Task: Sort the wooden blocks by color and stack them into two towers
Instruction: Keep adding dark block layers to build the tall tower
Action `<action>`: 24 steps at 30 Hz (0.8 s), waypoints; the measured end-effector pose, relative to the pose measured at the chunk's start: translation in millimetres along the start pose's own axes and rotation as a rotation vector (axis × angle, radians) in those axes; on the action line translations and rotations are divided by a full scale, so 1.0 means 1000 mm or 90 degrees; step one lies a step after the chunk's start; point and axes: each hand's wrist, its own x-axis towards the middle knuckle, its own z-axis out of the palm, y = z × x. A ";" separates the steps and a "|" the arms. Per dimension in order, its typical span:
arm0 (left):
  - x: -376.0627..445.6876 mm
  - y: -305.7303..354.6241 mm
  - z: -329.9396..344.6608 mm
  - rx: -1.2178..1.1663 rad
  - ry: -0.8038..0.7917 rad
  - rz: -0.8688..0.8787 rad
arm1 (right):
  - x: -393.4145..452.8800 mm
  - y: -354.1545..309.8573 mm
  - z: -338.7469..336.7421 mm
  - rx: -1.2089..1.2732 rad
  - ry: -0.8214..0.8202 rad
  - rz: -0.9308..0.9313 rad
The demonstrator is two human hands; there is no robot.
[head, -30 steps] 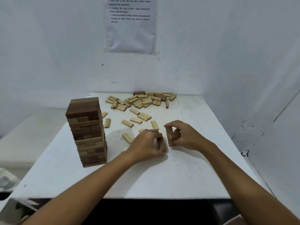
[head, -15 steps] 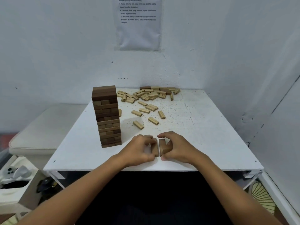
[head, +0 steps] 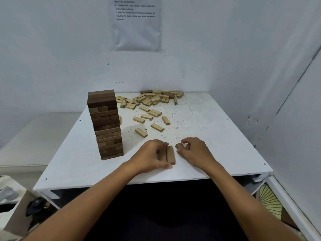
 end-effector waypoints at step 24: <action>-0.011 -0.005 -0.006 -0.075 0.021 0.024 | 0.003 -0.021 0.008 -0.002 -0.050 0.041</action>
